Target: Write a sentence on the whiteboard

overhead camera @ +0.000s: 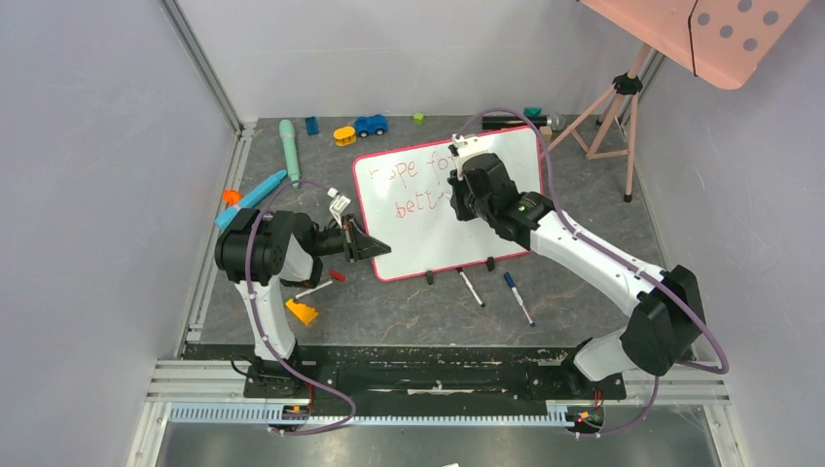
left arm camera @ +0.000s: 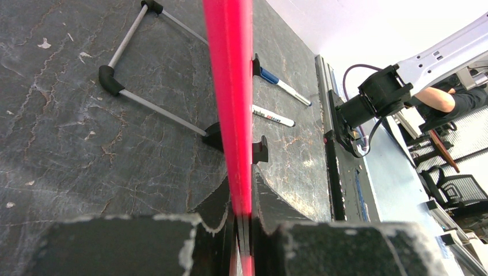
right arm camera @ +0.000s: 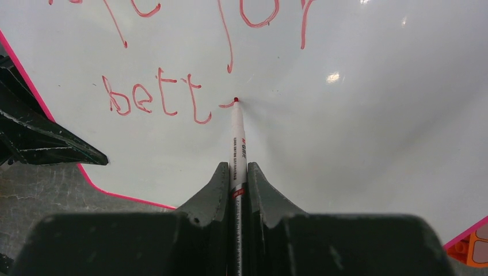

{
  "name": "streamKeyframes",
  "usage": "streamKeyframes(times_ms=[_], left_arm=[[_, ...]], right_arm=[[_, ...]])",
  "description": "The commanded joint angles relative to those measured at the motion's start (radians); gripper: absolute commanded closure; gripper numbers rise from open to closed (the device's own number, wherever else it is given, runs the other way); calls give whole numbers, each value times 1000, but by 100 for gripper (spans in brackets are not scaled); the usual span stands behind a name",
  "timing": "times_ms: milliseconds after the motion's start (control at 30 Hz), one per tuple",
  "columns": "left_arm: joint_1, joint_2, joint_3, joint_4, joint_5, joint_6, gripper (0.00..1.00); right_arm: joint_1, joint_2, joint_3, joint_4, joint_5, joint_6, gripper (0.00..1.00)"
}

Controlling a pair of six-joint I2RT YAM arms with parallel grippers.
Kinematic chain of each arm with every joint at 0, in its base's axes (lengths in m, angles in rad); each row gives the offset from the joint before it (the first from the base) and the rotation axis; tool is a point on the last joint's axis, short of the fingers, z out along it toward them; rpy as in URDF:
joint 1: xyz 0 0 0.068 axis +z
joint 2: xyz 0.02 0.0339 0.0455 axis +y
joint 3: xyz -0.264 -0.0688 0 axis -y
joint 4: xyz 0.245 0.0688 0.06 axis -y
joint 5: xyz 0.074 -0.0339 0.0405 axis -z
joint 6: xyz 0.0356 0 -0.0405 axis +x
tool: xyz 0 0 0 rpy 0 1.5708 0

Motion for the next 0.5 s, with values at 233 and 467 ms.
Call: streamKeyframes(times_ms=[233, 467], left_arm=[[-21, 7, 3, 67, 59, 137, 98], [-21, 8, 2, 67, 58, 137, 98]], right_arm=[[-12, 27, 40, 43, -35, -19, 100], [-12, 12, 6, 47, -57, -9, 100]])
